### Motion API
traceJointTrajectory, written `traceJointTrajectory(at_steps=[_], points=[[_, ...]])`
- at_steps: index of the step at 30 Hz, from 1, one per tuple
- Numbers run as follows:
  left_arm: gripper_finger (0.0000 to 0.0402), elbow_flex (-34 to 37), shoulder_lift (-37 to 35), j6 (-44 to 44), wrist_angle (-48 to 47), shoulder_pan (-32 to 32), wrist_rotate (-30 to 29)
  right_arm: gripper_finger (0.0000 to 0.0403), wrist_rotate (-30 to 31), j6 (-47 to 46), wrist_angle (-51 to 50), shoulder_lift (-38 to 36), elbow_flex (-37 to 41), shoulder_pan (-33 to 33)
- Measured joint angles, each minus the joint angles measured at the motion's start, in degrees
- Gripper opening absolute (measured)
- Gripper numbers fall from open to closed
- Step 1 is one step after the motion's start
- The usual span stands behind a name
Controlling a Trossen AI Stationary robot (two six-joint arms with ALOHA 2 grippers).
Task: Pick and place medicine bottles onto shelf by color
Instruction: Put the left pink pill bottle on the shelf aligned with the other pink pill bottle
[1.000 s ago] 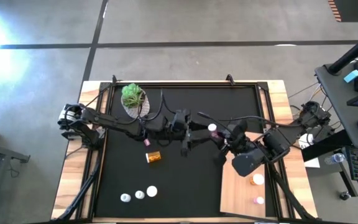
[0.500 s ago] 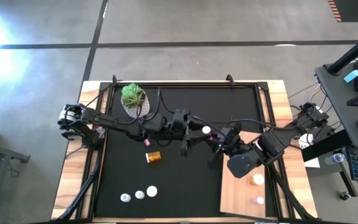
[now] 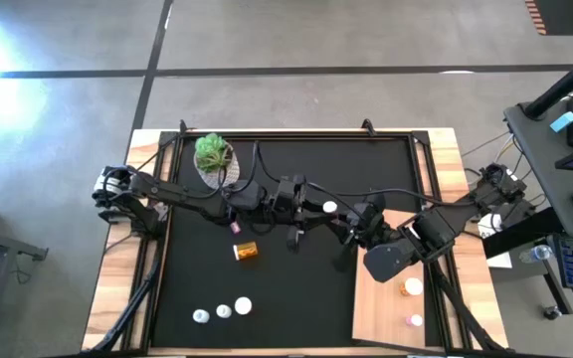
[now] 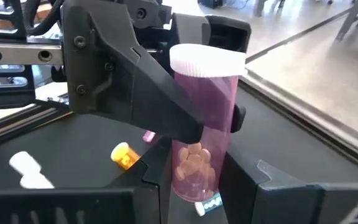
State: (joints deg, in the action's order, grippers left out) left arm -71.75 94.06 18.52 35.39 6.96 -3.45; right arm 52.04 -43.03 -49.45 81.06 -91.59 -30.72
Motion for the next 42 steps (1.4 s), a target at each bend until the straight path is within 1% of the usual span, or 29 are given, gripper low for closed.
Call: traceJointTrajectory(at_steps=[2,4,7,9,13,16,19,23,27,31,33,40,42], points=[[0.0053,0.01,0.00,0.20,-0.10,0.02,0.48,0.0096,-1.95,0.03,-0.16,-0.05,-0.27,0.02],[0.0055,0.02,0.00,0.39,-0.47,0.07,1.68,0.0109,-5.06,0.24,-0.21,-0.06,-0.89,0.07],[0.0056,0.02,0.00,0.59,-1.46,0.13,3.63,0.0142,-11.38,-0.21,-1.88,-0.27,-2.80,0.09],[0.0056,0.00,-0.02,0.66,-3.21,0.13,5.06,0.0169,-16.51,-2.57,-5.31,-0.27,-5.27,0.14],[0.0056,0.14,-0.02,0.63,-10.83,-0.01,9.90,0.0218,-29.58,-7.74,-12.93,-0.27,-11.10,-0.03],[0.0056,0.18,0.09,0.59,-19.44,0.17,12.47,0.0239,-35.70,-8.28,-15.28,-0.33,-13.54,-0.16],[0.0056,0.30,0.09,0.46,-25.44,0.52,16.95,0.0245,-37.43,-1.94,-14.56,-0.18,-14.52,-0.09],[0.0056,1.16,0.09,-1.29,-25.60,0.50,27.16,0.0235,-37.92,12.15,-14.37,1.06,-14.97,-0.20],[0.0057,1.18,0.09,-1.89,-25.25,0.50,34.48,0.0223,-37.78,23.97,-11.76,3.27,-14.69,-0.08],[0.0057,1.18,0.09,-1.05,-25.04,0.66,37.41,0.0220,-37.75,33.80,-8.89,6.51,-15.20,0.03],[0.0057,1.18,0.09,-0.89,-25.03,0.82,37.45,0.0221,-37.94,37.04,-8.47,8.48,-16.47,0.43],[0.0057,1.18,0.02,-0.70,-22.50,1.70,38.44,0.0226,-39.55,42.47,-8.98,13.73,-21.15,3.22],[0.0057,1.18,0.00,-0.70,-22.57,1.98,38.80,0.0226,-42.80,42.75,-8.99,14.83,-21.75,4.10]])
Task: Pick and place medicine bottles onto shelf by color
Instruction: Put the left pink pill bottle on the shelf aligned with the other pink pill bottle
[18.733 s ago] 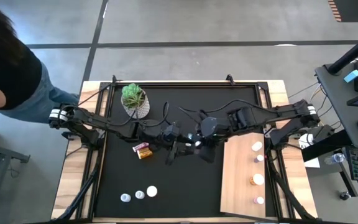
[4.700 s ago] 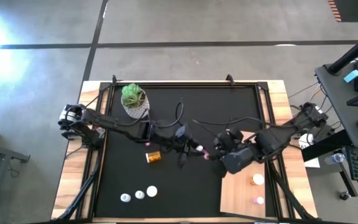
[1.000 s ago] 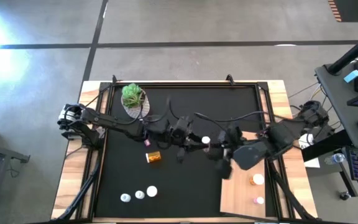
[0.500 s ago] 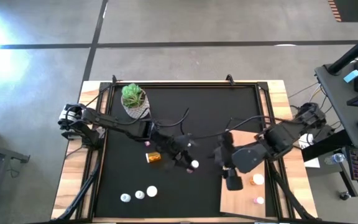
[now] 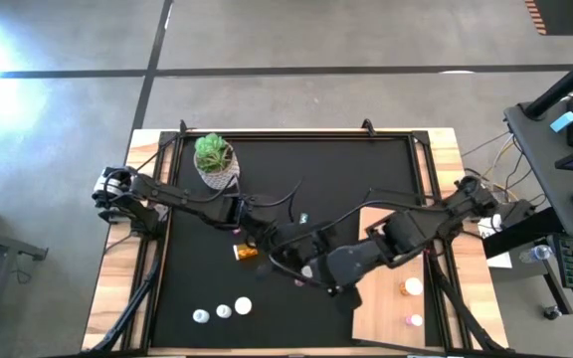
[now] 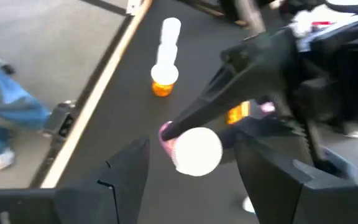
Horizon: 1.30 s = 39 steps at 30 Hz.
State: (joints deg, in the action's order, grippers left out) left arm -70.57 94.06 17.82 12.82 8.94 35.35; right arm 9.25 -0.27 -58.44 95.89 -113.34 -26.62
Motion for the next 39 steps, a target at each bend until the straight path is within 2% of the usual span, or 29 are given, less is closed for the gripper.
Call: traceJointTrajectory(at_steps=[2,9,22,29,35,39], points=[[0.0057,0.00,0.00,-0.02,0.08,0.31,0.35,0.0226,-2.05,-0.06,-0.07,0.86,-0.24,0.56],[0.0057,0.00,0.00,-0.17,0.05,0.87,1.25,0.0210,-2.21,1.86,0.53,2.19,-0.61,0.78],[0.0057,0.00,0.04,-0.17,1.06,0.88,1.36,0.0099,-2.59,1.84,0.48,2.41,-0.54,0.77],[0.0062,0.00,0.09,2.71,2.05,0.91,0.03,0.0099,-3.91,-0.15,-0.51,2.02,-1.00,0.79],[0.0130,-0.02,0.08,3.22,2.29,0.77,-2.31,0.0099,-4.92,-6.13,-7.08,1.84,-3.56,0.88],[0.0190,-0.02,-0.02,5.82,2.16,0.73,-4.91,0.0099,-9.07,-11.27,-10.51,1.82,-3.87,0.69]])
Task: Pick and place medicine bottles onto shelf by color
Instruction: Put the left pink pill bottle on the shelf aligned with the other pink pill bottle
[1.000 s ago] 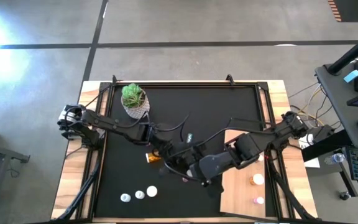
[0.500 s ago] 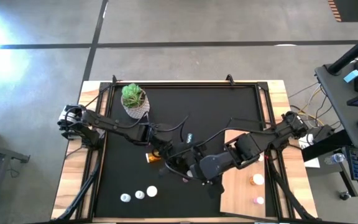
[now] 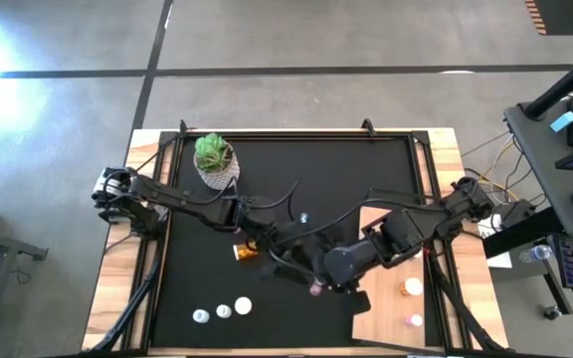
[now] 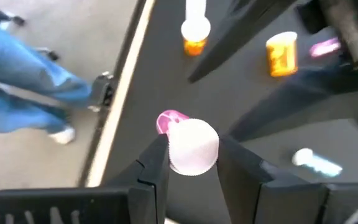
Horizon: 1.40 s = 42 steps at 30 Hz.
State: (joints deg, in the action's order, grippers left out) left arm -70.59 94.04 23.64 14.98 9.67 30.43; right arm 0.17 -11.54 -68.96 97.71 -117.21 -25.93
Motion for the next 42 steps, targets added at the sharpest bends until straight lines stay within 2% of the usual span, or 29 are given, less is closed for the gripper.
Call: traceJointTrajectory(at_steps=[4,7,14,19,26,33,42], points=[[0.0235,0.00,0.00,0.02,-0.73,-0.41,-2.76,0.0100,-2.84,-7.60,-4.25,-0.04,-0.06,-0.21],[0.0251,0.00,0.00,0.02,-2.27,-0.68,-3.95,0.0100,-3.64,-14.12,-10.20,-0.22,-0.06,-1.51],[0.0256,0.02,0.00,0.14,-8.19,-0.62,-3.94,0.0100,-1.44,-27.49,-18.17,-0.65,0.00,-7.86],[0.0256,0.11,0.00,2.81,-8.89,-0.56,-3.93,0.0100,1.08,-33.84,-21.26,-0.52,0.48,-13.76],[0.0256,0.13,0.00,3.09,-8.92,-0.54,-3.93,0.0100,12.56,-25.10,-21.08,-0.52,3.42,-24.59],[0.0256,0.13,0.00,3.21,-8.89,-0.17,-4.23,0.0100,13.49,-21.53,-21.10,-0.52,9.38,-30.58],[0.0256,0.17,0.00,6.14,-8.81,-0.04,-10.13,0.0100,13.45,-14.71,-19.62,-1.27,17.14,-35.43]])
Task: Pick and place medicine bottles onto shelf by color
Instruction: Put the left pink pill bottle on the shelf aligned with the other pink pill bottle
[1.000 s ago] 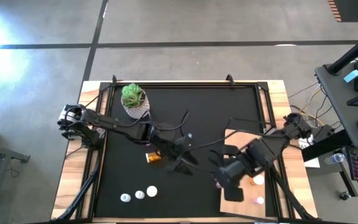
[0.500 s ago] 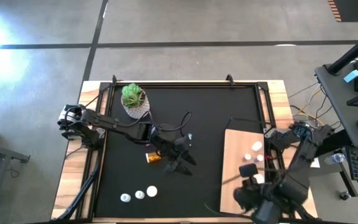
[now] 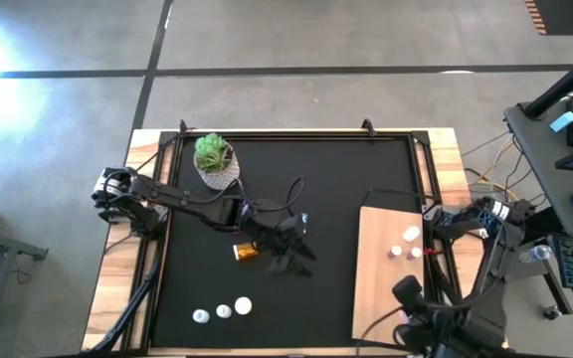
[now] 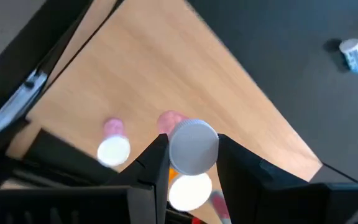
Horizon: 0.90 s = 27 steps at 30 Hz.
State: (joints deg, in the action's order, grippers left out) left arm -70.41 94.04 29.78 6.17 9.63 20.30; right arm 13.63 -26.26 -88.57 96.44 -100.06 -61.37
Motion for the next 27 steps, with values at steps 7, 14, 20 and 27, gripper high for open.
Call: traceJointTrajectory(at_steps=[7,14,20,27], points=[[0.0256,0.02,0.00,1.13,0.92,0.13,-0.93,0.0100,-0.01,0.86,1.89,-1.82,4.89,-1.29],[0.0256,0.04,0.02,3.13,3.28,0.13,-5.08,0.0100,0.25,7.77,3.79,-5.18,9.10,-2.07],[0.0256,0.04,0.02,7.38,9.95,0.67,-12.56,0.0100,3.42,12.38,10.87,-12.87,16.37,-4.75],[0.0256,0.04,0.02,7.33,13.38,1.38,-20.62,0.0100,4.53,20.51,24.15,-20.39,26.36,-5.77]])
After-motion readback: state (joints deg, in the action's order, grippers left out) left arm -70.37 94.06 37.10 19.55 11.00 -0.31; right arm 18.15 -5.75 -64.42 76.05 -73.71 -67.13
